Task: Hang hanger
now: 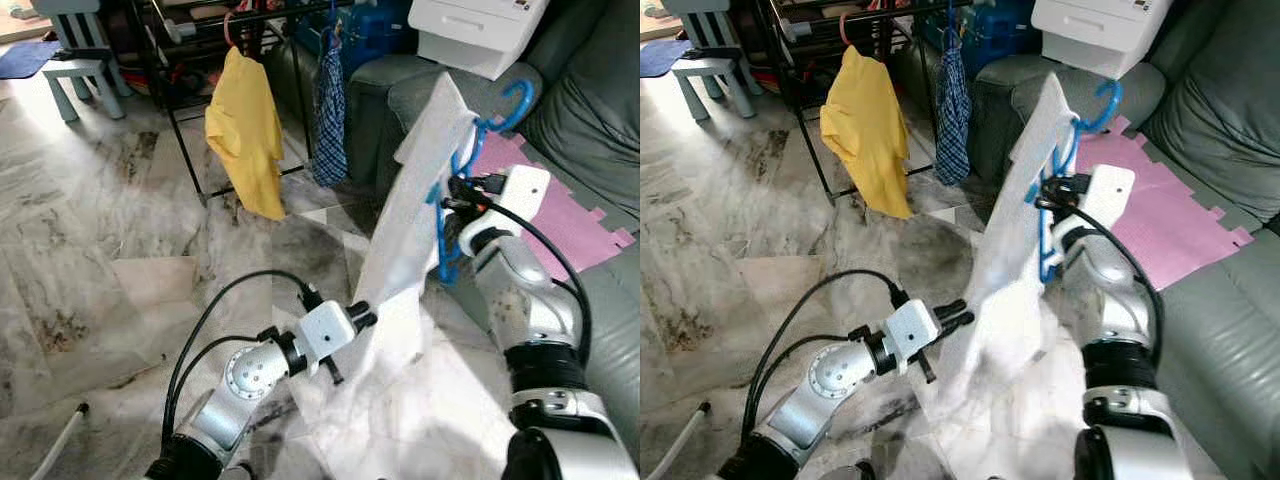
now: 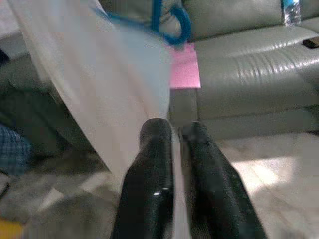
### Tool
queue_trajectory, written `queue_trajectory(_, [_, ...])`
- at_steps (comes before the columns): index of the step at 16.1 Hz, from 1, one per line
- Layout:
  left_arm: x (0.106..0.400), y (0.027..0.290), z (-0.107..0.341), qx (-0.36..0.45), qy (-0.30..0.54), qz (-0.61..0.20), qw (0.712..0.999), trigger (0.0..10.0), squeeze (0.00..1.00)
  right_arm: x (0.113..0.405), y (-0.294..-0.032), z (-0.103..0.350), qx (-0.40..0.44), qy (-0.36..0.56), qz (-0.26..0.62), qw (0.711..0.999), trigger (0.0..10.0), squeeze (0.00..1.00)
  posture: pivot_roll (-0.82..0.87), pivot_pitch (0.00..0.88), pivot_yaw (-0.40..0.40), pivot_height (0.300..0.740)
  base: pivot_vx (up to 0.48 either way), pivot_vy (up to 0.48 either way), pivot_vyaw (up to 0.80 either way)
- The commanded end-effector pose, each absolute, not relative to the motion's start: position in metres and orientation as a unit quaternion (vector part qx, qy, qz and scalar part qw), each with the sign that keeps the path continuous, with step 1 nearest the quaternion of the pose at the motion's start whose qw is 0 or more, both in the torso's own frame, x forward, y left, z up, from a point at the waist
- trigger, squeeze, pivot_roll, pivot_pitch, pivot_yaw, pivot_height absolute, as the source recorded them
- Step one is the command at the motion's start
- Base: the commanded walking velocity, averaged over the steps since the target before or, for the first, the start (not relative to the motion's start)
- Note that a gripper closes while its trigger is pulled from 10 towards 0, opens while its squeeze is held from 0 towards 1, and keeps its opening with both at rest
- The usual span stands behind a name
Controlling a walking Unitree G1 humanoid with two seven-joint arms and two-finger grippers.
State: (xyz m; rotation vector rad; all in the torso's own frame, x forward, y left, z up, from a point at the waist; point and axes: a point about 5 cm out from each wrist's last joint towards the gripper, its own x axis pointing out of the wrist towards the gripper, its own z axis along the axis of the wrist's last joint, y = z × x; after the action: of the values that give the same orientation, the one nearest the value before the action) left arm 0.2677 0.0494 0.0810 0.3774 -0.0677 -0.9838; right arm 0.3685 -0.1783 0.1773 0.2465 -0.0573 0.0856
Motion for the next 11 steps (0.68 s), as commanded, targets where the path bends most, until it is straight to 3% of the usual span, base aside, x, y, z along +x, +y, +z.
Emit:
queue_trajectory(1, [0.267, 0.05, 0.077, 0.175, -0.022, -0.467, 0.866, 10.0, 1.0, 0.369, -0.174, 0.203, 0.112, -0.089, 0.061, 0.988, 10.0, 0.0, -0.05, 0.118, -0.035, 0.74, 0.0, 0.0, 0.0])
queue_trajectory(4, [0.265, 0.052, 0.074, 0.141, 0.003, -0.464, 0.875, 10.0, 1.0, 0.365, -0.173, 0.191, 0.097, -0.077, 0.072, 0.99, 10.0, 0.0, -0.05, 0.127, -0.031, 0.74, 0.0, 0.0, 0.0])
queue_trajectory(7, [0.265, 0.062, 0.079, 0.113, 0.004, -0.448, 0.887, 10.0, 1.0, 0.358, -0.171, 0.181, 0.03, -0.08, 0.101, 0.991, 10.0, 0.0, -0.05, 0.131, -0.026, 0.74, 0.0, 0.0, 0.0])
queue_trajectory(9, [0.29, 0.089, 0.102, 0.128, -0.043, -0.362, 0.922, 10.0, 1.0, 0.345, -0.166, 0.167, -0.057, -0.086, 0.143, 0.984, 10.0, 0.0, -0.05, 0.131, -0.027, 0.74, 0.0, 0.0, 0.0])
queue_trajectory(11, [0.308, 0.106, 0.121, 0.142, -0.07, -0.309, 0.938, 10.0, 1.0, 0.337, -0.164, 0.162, -0.068, -0.093, 0.165, 0.98, 10.0, 0.0, -0.05, 0.132, -0.03, 0.74, 0.0, 0.0, 0.0])
